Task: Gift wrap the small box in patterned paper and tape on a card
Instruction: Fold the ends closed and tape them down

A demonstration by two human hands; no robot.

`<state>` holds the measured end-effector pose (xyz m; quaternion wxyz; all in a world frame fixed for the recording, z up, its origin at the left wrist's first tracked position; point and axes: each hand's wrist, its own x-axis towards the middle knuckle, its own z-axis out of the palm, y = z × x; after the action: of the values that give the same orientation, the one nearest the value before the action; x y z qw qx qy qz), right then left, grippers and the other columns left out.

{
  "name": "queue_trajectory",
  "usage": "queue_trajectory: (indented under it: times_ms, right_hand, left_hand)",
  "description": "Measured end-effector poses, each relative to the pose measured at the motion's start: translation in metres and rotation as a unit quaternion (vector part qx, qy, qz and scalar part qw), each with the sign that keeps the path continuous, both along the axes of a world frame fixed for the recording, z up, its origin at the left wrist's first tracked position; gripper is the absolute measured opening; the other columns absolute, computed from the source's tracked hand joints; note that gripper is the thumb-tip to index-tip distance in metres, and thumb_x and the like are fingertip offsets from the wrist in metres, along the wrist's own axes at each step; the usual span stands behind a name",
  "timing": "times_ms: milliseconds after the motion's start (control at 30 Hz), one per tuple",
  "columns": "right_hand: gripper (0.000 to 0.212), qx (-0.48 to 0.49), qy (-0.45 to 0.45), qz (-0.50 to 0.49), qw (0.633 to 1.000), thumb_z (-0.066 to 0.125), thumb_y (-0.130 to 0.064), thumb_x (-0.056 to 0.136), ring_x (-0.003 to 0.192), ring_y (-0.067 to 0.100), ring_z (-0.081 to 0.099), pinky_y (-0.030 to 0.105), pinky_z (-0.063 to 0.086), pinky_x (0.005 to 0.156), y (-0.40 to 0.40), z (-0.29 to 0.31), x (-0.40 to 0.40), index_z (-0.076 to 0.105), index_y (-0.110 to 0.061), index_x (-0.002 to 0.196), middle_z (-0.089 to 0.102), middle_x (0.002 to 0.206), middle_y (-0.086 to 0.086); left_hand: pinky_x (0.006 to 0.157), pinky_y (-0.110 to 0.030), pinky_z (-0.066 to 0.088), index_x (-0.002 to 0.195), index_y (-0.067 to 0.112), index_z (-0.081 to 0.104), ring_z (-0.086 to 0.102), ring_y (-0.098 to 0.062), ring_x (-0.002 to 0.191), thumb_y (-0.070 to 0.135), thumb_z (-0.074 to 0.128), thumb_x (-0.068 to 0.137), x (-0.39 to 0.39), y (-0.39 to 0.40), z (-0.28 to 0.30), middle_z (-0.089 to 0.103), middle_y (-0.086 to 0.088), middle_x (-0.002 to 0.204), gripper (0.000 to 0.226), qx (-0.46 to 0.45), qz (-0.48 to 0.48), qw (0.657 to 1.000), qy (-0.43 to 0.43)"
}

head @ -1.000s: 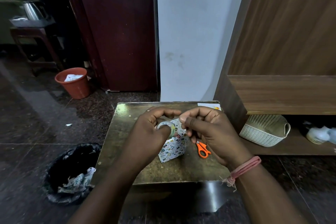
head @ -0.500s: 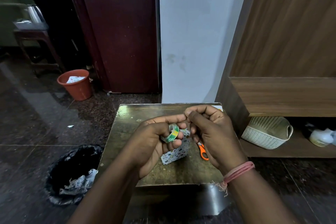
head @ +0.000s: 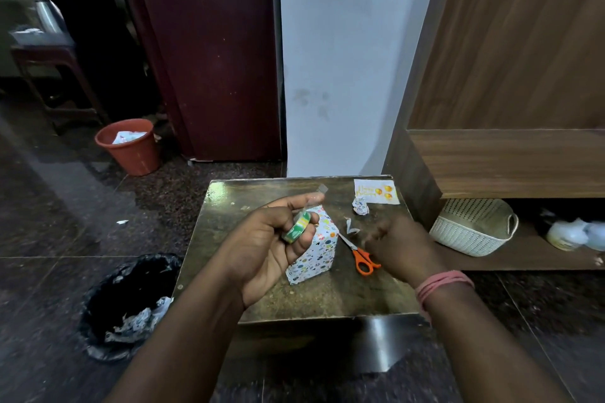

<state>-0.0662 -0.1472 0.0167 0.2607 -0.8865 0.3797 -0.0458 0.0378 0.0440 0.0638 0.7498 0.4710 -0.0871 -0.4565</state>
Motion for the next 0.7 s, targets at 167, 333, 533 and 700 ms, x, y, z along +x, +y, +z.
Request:
queue_trajectory:
  times_ms: [167,333,533,700]
  right_hand:
    - [0.015,0.001,0.09,-0.014,0.996,0.068,-0.021,0.086,0.082,0.025,0.059,0.025,0.034,0.057,0.008,-0.018,0.005,0.056,-0.014,0.08,0.058,0.081,0.008]
    - [0.025,-0.033,0.087,-0.018,0.995,0.069,-0.029,0.088,0.099,0.028,0.066,0.023,0.036,0.067,0.02,-0.022,0.007,0.048,-0.018,0.078,0.07,0.106,0.011]
    - [0.04,0.075,0.028,-0.036,0.996,0.075,-0.04,0.075,0.062,0.024,0.056,0.026,0.034,0.051,0.0,-0.004,0.004,0.057,-0.008,0.062,0.067,0.071,0.01]
    - [0.021,0.5,-0.198,0.009,0.843,0.064,-0.006,0.093,0.064,0.018,0.062,0.023,0.054,0.058,-0.004,0.022,-0.007,0.067,0.015,0.095,0.066,0.083,0.021]
  left_hand:
    - [0.05,-0.014,0.053,0.116,0.004,0.075,0.057,-0.008,0.059,-0.009,0.034,0.091,0.002,-0.001,-0.003,0.063,-0.009,0.084,0.05,0.003,-0.006,1.0,0.011]
    - [0.049,-0.014,0.053,0.112,0.006,0.079,0.056,-0.008,0.059,-0.008,0.035,0.091,0.006,0.005,-0.003,0.062,-0.009,0.086,0.051,-0.003,-0.007,1.0,0.017]
    - [0.047,-0.015,0.052,0.117,0.005,0.077,0.055,-0.007,0.059,-0.007,0.037,0.09,0.014,0.008,-0.003,0.061,-0.009,0.087,0.05,-0.025,-0.023,0.998,0.048]
    - [0.049,-0.015,0.053,0.123,0.003,0.073,0.055,-0.006,0.059,0.002,0.054,0.081,0.022,0.009,-0.003,0.06,-0.008,0.085,0.046,-0.062,-0.025,0.996,0.063]
